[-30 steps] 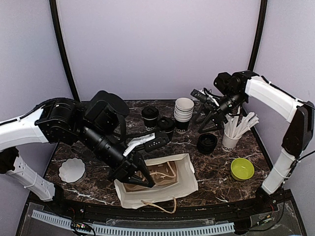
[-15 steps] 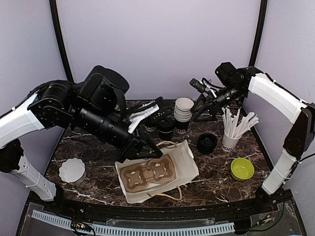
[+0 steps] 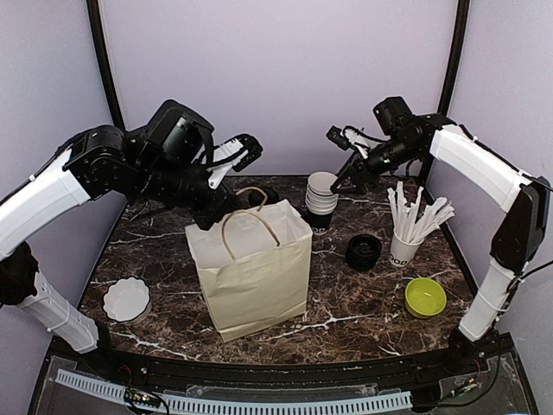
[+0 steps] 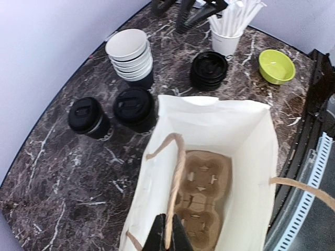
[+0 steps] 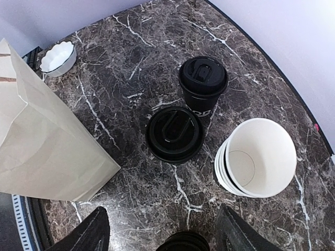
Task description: Pack the takeout coffee
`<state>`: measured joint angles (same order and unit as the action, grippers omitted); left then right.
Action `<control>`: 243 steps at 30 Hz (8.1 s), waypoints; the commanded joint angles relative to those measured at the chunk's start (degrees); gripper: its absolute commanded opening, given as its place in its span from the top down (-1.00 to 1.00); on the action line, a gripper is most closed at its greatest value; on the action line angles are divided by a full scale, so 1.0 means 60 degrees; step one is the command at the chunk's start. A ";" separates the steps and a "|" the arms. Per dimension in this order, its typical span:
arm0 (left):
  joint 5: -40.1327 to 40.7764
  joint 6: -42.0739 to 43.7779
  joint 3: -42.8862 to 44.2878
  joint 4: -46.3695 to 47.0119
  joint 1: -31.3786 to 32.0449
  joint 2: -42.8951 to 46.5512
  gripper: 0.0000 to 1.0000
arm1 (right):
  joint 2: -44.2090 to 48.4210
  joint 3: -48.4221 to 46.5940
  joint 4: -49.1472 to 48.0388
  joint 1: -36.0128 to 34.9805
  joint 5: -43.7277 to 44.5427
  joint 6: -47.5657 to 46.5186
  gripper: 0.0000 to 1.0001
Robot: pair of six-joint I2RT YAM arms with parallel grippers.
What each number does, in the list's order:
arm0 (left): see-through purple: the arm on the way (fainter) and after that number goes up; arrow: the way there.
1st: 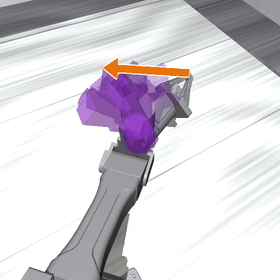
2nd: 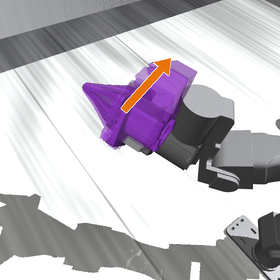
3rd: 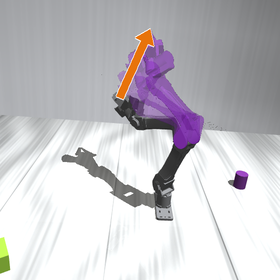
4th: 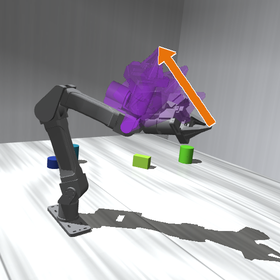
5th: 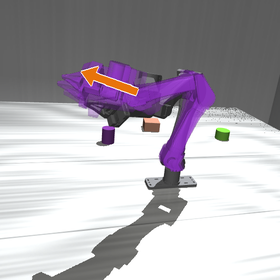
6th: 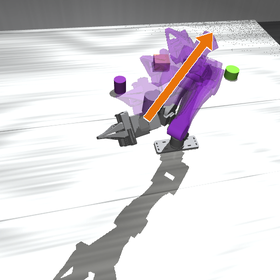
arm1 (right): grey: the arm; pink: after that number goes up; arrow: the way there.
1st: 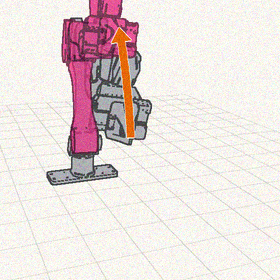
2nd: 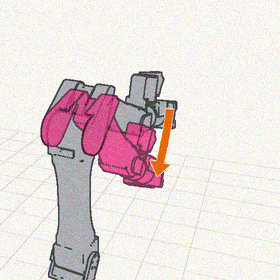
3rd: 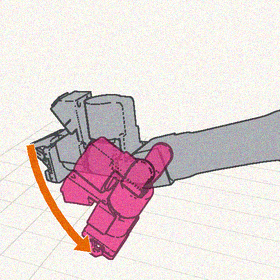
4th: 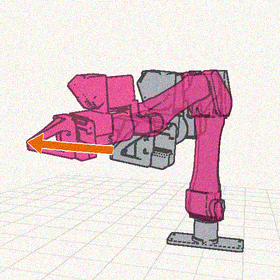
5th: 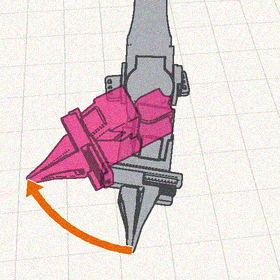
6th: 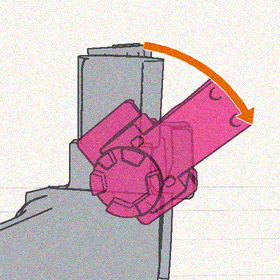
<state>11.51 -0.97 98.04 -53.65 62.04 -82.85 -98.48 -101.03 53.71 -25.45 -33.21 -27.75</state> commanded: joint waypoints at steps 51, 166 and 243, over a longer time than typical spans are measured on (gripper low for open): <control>-0.0052 0.1981 0.0415 -0.0559 -0.1769 0.0375 0.82 | -0.3379 -0.3638 0.0489 -0.2016 0.2153 0.0219 -0.96; 0.0187 0.1933 0.0516 0.0178 -0.1757 0.0192 -0.62 | -0.1790 -0.1172 0.1017 -0.2687 0.3068 0.0798 -0.04; -0.0426 0.2062 0.0491 0.0046 -0.1760 -0.0089 -0.68 | -0.4578 -0.4399 0.1476 -0.2745 0.3586 0.0689 0.03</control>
<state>9.02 10.79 100.14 -52.45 51.64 -83.92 -130.34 -128.22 61.84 -41.58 -9.52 -24.32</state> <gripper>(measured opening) 0.837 0.494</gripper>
